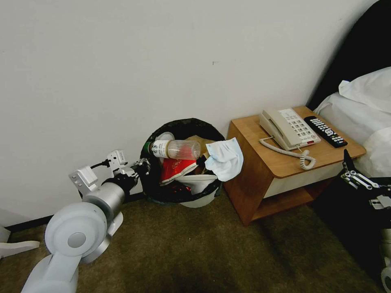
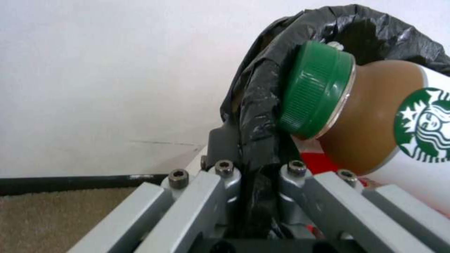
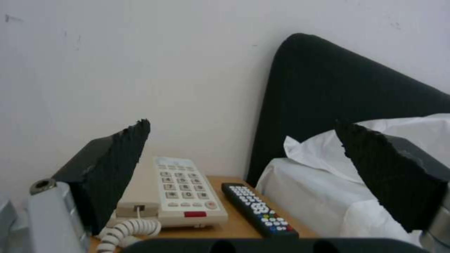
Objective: Pick up the trash bin, then pick up the garbage from the floor and place it into the trash bin.
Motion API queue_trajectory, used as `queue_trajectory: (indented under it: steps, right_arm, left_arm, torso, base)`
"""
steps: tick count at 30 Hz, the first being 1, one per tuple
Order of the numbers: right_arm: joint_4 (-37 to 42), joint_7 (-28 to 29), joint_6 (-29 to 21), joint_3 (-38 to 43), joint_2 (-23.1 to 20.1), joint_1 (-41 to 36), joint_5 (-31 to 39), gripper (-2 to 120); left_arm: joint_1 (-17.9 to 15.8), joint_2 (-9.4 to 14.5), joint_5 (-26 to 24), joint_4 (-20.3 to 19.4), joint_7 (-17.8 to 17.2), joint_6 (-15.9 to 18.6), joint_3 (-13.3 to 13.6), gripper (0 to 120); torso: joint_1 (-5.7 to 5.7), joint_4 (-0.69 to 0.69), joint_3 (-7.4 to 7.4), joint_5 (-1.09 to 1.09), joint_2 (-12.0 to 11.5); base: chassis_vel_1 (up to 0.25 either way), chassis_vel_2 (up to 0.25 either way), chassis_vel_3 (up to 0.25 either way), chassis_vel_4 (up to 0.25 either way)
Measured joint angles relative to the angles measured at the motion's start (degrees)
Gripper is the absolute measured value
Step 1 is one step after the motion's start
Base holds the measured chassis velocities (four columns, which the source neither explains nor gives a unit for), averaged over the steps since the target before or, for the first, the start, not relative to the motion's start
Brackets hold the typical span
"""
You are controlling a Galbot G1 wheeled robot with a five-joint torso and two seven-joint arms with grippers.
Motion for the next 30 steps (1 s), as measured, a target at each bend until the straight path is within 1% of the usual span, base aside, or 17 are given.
queue_trajectory:
  steps: [6, 8, 12, 21, 27, 30]
  right_arm:
    - [0.0, -0.1, 0.2, -0.5, 1.0, 0.1, -0.7, 100]
    - [-0.3, -0.2, 0.5, -0.5, 1.3, 0.0, -0.8, 100]
    - [-0.9, -0.3, 0.9, -0.5, 1.4, 0.1, -0.9, 100]
    - [-0.8, -0.3, 1.0, 0.6, 1.9, -0.4, -0.8, 100]
    - [-0.5, -0.3, 1.0, 0.3, 2.7, -0.5, -1.3, 100]
    - [-0.3, -0.3, 1.0, 0.3, 2.7, -0.6, -1.4, 100]
  left_arm:
    - [-0.2, 0.1, -0.2, -0.1, 0.0, 0.0, -0.1, 3]
    - [-0.2, 0.5, -0.9, -0.3, -0.1, 0.0, -0.8, 3]
    - [-0.1, 0.7, -1.2, -0.3, -0.2, 0.0, -1.1, 3]
    - [-0.5, 0.6, -1.3, 0.0, -0.3, 0.0, 0.0, 3]
    - [-0.5, -0.4, -0.7, 0.7, -0.2, 0.0, 0.5, 3]
    - [-0.4, -0.4, -0.6, 0.7, -0.1, 0.0, 0.8, 3]
  torso:
    - [0.00, -0.01, 0.00, 0.00, 0.0]
    - [0.00, 0.00, 0.00, 0.00, 0.0]
    - [0.00, 0.00, 0.00, 0.01, 0.0]
    - [0.00, -0.01, 0.00, 0.01, 0.0]
    - [0.00, -0.01, 0.00, 0.01, 0.0]
    - [0.00, -0.01, 0.00, 0.01, 0.0]
  base:
    - [0.000, 0.000, 0.000, 0.000]
    - [0.000, 0.000, 0.000, 0.000]
    - [0.000, 0.000, 0.000, 0.000]
    - [0.000, 0.000, 0.000, 0.000]
    - [0.000, 0.000, 0.000, 0.000]
    - [0.000, 0.000, 0.000, 0.000]
